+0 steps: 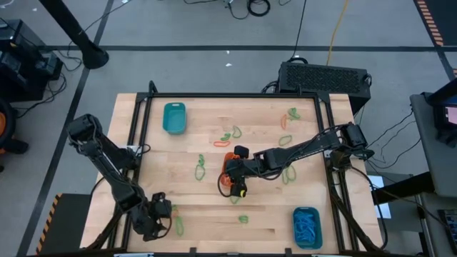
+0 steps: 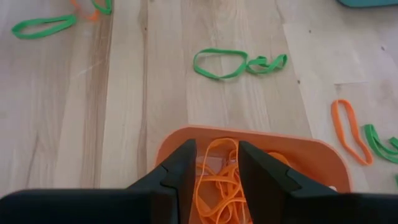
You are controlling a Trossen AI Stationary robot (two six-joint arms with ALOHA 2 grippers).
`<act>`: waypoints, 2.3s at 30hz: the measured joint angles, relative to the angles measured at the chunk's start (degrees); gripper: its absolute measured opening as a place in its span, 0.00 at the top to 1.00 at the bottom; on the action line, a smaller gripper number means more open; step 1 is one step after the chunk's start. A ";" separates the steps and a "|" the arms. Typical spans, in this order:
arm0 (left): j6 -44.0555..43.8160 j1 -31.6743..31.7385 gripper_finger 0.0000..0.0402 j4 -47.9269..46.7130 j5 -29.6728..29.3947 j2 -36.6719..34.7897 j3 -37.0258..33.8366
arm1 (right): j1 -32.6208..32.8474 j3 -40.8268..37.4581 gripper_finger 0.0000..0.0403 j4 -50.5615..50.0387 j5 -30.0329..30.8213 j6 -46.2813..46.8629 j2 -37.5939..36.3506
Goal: Sort rubber bands into baskets
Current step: Put the orange rubber band into the orange bin
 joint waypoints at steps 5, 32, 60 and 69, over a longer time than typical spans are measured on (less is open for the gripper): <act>-0.01 0.00 0.43 -2.42 -0.18 1.87 -0.04 | 0.00 0.00 0.72 -0.02 0.00 0.00 0.00; 0.62 0.38 0.99 -2.31 3.04 5.78 0.18 | 0.00 0.00 0.72 0.06 0.04 0.00 0.00; 30.41 12.19 1.00 12.98 -17.02 -10.07 3.54 | 6.45 0.04 0.65 40.89 -7.62 -26.35 7.75; 34.98 17.49 1.00 15.94 -10.06 -10.07 3.54 | 5.62 0.02 0.50 41.20 -11.78 -25.59 8.28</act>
